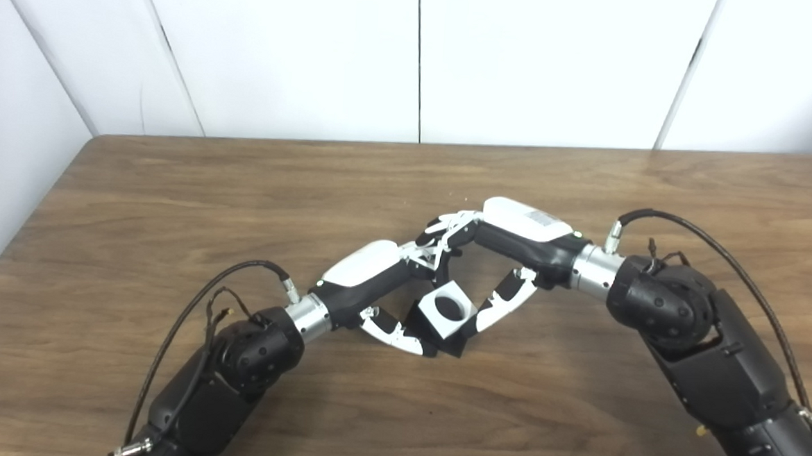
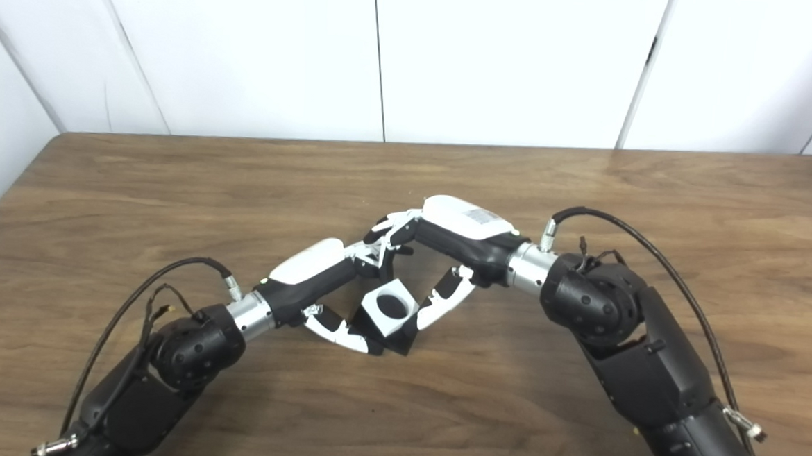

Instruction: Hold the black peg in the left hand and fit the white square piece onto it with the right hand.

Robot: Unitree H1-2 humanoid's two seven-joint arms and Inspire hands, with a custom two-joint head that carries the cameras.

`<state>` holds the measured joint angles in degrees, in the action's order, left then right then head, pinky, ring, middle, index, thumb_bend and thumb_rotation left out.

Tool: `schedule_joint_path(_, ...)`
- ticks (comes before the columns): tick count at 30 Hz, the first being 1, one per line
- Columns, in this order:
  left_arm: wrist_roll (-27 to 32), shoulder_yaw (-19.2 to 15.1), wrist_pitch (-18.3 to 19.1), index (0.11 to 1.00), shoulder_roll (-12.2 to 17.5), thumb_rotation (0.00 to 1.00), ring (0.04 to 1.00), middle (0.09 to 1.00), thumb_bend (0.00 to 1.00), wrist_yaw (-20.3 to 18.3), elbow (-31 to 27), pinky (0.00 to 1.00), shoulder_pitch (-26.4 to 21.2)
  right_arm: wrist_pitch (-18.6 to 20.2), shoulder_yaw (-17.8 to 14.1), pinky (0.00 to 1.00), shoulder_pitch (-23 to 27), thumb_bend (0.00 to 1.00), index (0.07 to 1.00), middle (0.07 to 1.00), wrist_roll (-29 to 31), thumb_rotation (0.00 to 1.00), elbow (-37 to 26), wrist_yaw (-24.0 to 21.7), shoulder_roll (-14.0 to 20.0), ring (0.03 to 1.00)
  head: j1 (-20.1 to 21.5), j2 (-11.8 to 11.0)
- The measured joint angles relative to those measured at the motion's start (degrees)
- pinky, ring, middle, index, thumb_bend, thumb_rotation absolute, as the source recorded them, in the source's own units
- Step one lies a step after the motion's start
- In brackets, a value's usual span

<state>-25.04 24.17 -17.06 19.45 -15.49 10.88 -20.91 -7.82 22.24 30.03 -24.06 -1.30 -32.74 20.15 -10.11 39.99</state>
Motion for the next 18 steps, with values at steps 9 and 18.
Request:
schedule_joint_path(9, -0.24, 0.15, 0.0, 0.493, -0.02, 0.09, 1.0, 0.951, 0.52, 0.37, 0.0, 0.97, 0.0, 0.0, 0.38, 0.93, -0.01, 0.52, 0.481, 0.837, -0.45, 0.14, 0.0, -0.01, -0.52, 0.903, -0.18, 0.09)
schedule_joint_path(18, -0.24, 0.26, 0.18, 0.494, -0.02, 0.09, 1.0, 0.961, 0.52, 0.23, -0.03, 0.98, -0.11, 0.01, 0.81, 0.93, 0.0, 0.52, 0.481, 0.838, -0.78, 0.14, -0.35, -0.12, -0.77, 0.906, -0.18, 0.09)
